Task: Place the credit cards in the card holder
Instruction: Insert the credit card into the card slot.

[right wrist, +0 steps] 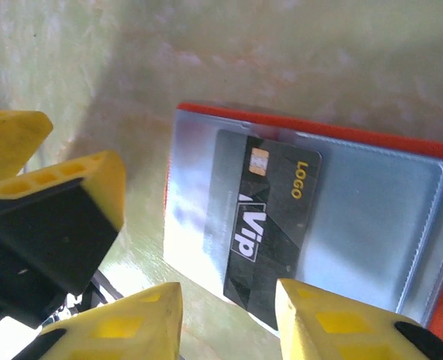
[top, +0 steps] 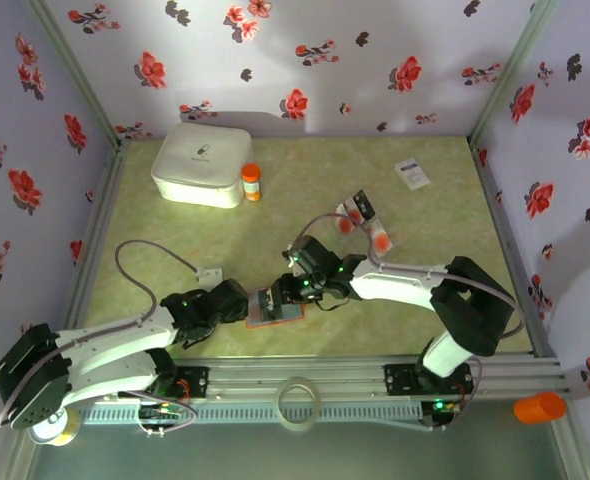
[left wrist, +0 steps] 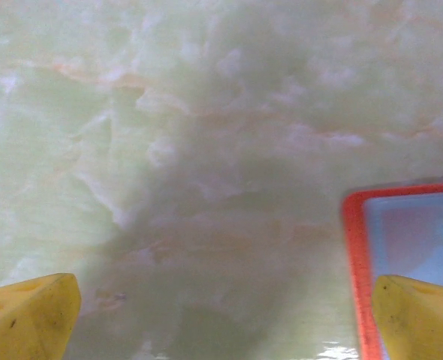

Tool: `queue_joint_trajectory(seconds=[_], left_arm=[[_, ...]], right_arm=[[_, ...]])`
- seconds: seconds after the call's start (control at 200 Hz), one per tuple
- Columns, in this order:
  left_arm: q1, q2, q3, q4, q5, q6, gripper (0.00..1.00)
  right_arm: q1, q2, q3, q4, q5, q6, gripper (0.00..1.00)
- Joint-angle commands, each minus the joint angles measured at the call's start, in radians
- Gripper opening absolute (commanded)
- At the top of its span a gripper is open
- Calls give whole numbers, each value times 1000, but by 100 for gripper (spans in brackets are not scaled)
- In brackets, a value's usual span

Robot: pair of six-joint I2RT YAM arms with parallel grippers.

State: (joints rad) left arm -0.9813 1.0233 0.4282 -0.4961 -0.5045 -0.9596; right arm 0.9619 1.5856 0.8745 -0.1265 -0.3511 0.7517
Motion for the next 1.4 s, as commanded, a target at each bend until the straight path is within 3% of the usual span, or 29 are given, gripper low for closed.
queue_joint_trajectory(seconds=[0.0,0.25,0.82,1.02,1.4], left_arm=[[9,-5,-27,-21,-5,-12,100],[12,53,-36,13,16,-10,100],[20,188,-19,96,47,21,100],[20,185,-20,102,47,22,100],[25,117,-20,61,37,30,100]], right_arm=[[-3,13,39,-94,27,-62,34],[1,98,94,-91,25,-73,20],[67,260,200,-66,0,-55,11],[69,235,212,-64,-13,-48,11],[39,151,184,-196,109,-132,7]])
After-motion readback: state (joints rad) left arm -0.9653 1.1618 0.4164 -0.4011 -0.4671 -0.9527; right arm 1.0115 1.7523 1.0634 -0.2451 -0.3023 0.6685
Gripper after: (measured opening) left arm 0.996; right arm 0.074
